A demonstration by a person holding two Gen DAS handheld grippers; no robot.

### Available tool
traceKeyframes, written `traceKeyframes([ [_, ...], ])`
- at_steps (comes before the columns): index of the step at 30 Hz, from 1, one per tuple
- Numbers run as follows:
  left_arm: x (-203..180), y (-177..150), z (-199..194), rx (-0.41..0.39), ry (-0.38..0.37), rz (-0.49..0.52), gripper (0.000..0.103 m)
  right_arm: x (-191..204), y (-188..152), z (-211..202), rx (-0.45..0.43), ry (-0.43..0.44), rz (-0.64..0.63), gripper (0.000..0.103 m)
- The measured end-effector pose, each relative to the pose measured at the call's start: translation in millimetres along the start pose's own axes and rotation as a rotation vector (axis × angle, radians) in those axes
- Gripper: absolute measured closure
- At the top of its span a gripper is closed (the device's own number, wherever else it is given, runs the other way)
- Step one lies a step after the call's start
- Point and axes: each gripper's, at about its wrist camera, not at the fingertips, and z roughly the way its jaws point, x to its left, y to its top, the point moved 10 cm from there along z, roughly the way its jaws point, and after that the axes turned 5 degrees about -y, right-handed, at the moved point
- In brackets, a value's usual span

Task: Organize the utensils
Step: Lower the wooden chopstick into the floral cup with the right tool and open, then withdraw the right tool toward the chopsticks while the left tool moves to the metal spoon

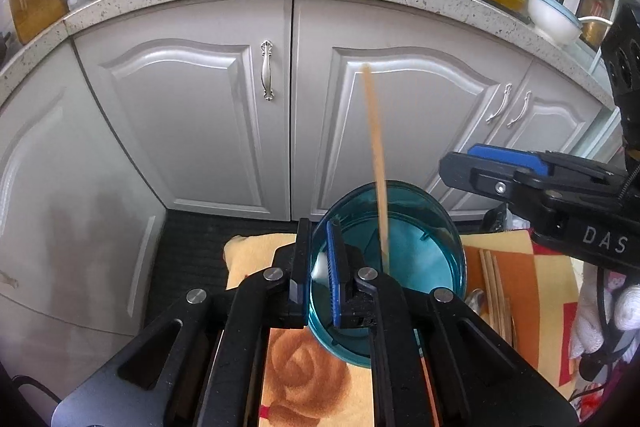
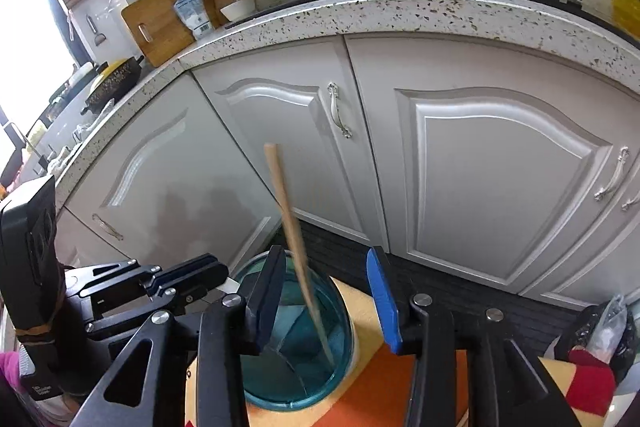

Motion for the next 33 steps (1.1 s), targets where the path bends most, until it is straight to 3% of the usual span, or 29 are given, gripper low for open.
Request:
traceKeyframes([
  [3,0,-1,-6,-0.006,0.001,-0.01,0.088,0,-4,-8,-0.001,0.005,0.006,0.062],
  [5,1,-2,-11,-0.013,0.0,-0.016,0.072,1,-8,-14,-0.005,0.003,0.009,0.062],
  [6,-1,-3,-15,-0.021,0.0,-0.017,0.07,1,-10,-18,-0.006,0.0,0.012,0.062],
  [19,-24,-7,-65,-0.112,0.017,0.001,0.067,8,-40,-67,-0.034,-0.054,0.01,0.062],
  [33,-86,-28,-88,-0.128,-0.061,0.044,0.067,-4,-75,-122,-0.069,-0.128,0.031,0.059],
])
